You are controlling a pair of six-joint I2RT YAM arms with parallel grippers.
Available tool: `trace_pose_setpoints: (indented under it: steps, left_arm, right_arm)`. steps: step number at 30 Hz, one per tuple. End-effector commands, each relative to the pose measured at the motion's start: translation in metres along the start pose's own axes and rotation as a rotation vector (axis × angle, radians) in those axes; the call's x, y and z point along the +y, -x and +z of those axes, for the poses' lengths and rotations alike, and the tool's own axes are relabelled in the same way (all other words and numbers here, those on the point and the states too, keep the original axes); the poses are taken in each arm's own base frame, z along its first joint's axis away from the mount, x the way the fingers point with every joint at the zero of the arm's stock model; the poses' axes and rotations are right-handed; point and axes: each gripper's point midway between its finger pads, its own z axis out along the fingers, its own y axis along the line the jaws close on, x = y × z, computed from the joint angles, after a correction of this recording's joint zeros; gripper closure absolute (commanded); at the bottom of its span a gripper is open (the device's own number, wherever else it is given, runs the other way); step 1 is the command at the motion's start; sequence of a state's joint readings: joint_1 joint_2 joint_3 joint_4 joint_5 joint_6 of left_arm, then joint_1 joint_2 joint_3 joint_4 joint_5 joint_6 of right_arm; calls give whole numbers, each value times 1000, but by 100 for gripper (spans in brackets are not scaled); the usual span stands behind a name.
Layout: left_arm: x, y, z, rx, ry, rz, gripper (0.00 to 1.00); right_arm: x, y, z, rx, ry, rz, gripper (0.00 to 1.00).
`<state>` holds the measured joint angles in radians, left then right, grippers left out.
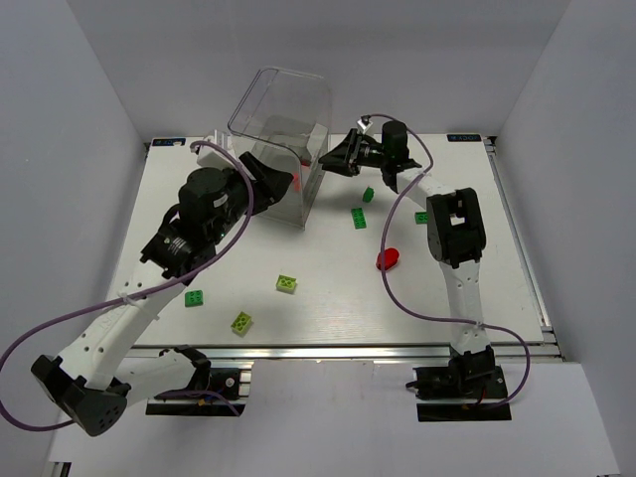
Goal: Sort the legos into containers by color
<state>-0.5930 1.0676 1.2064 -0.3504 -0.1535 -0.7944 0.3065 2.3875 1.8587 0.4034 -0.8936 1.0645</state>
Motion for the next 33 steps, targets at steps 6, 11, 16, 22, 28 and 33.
trace_pose_setpoints:
  steps: [6, 11, 16, 22, 28, 33]
  left_arm:
    - [-19, 11, 2, 0, -30, -10, 34]
    - [-16, 10, 1, 11, -12, -15, 34]
    - [-15, 6, 3, 14, -17, -28, 34]
    - [-15, 1, 10, 30, -23, -27, 34]
    - [-17, 4, 11, 26, -25, -23, 33]
    - [-15, 1, 12, 16, -34, -29, 33]
  right_arm:
    - [20, 14, 6, -26, 115, -93, 60]
    - [26, 13, 8, -33, 149, -98, 62]
    - [34, 12, 5, -32, 179, -118, 62]
    - [29, 9, 12, -28, 167, -106, 60]
    - [32, 9, 17, -39, 176, -121, 73]
    - [37, 8, 11, -39, 192, -136, 90]
